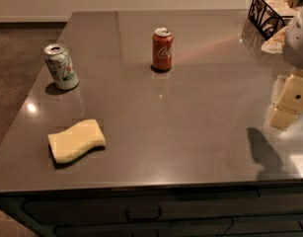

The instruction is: Pick sponge

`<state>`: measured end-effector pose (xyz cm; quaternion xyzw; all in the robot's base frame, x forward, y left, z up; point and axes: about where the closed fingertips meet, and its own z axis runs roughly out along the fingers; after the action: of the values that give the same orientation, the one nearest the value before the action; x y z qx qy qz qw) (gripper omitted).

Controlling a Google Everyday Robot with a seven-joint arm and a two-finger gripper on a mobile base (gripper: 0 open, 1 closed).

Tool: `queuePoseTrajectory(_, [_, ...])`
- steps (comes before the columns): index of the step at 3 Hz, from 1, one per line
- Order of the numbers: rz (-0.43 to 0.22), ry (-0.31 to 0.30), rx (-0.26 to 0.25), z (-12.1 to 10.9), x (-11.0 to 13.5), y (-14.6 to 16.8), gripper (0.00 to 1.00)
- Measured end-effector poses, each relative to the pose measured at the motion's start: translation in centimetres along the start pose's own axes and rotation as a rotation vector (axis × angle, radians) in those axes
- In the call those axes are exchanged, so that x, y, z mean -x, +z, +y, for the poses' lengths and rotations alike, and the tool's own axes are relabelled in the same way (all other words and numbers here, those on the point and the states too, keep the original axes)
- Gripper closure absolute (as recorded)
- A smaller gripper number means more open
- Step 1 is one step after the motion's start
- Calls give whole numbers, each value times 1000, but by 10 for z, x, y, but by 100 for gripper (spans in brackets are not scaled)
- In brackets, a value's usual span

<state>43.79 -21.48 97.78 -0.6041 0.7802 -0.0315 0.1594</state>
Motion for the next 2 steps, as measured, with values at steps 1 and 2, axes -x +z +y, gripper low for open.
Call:
queuePoseTrajectory(1, [-33,-57,34,14,26,7,0])
queuePoseTrajectory(2, [-98,-140,82,37,76,19,0])
